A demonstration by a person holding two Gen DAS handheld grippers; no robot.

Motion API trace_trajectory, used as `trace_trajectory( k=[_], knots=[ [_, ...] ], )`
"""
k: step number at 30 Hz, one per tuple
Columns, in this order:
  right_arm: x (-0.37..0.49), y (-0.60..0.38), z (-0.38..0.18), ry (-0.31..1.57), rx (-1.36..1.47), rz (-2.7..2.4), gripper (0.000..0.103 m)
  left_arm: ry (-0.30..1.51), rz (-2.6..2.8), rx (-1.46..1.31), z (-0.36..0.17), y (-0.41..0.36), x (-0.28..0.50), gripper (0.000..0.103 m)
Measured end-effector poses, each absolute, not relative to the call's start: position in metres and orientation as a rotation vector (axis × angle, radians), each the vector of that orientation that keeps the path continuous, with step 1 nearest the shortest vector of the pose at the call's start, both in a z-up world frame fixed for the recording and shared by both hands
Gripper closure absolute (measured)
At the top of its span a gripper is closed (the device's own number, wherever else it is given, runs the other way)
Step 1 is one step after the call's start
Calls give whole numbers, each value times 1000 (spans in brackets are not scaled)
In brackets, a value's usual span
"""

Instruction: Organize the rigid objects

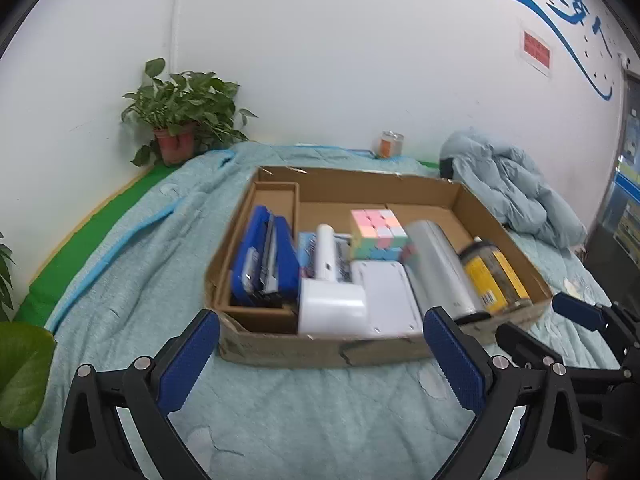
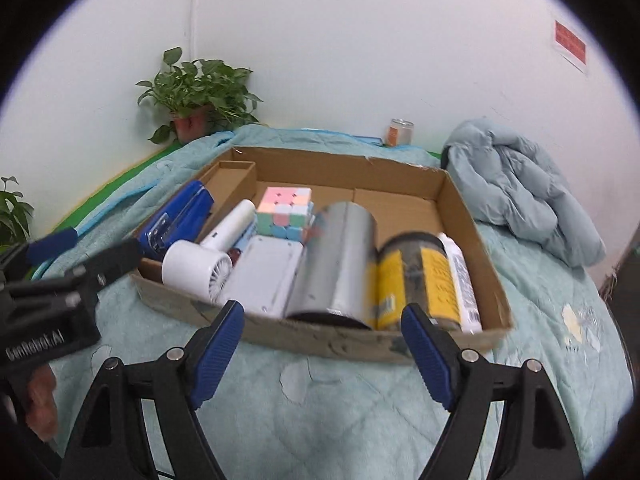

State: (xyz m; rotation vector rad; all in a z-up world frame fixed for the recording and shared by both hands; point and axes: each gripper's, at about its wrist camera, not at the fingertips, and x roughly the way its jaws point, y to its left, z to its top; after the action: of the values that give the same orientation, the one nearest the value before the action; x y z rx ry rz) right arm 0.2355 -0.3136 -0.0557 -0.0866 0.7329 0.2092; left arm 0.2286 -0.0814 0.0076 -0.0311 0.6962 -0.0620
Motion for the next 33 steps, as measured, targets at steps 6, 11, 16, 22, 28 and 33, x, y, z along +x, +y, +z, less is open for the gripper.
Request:
trace_trajectory(
  k=[6, 11, 16, 22, 28, 33],
  knots=[
    [221, -332, -56, 741, -65, 188, 22, 685, -71, -9, 16, -107, 210, 1],
    [211, -344, -55, 733, -50, 192, 22, 674, -90, 19, 31, -131, 200, 1],
    [203, -354, -53, 722, -39, 183, 22, 661, -91, 27, 45, -142, 192, 1],
    [199, -358, -52, 722, -29, 185, 22, 681, -92, 24, 46, -144, 189, 1],
    [197, -360, -50, 715, -25, 195, 22, 695, -97, 31, 43, -141, 191, 1],
    [199, -362, -49, 712, -31, 201, 22, 697, -102, 29, 42, -140, 193, 1]
  ],
)
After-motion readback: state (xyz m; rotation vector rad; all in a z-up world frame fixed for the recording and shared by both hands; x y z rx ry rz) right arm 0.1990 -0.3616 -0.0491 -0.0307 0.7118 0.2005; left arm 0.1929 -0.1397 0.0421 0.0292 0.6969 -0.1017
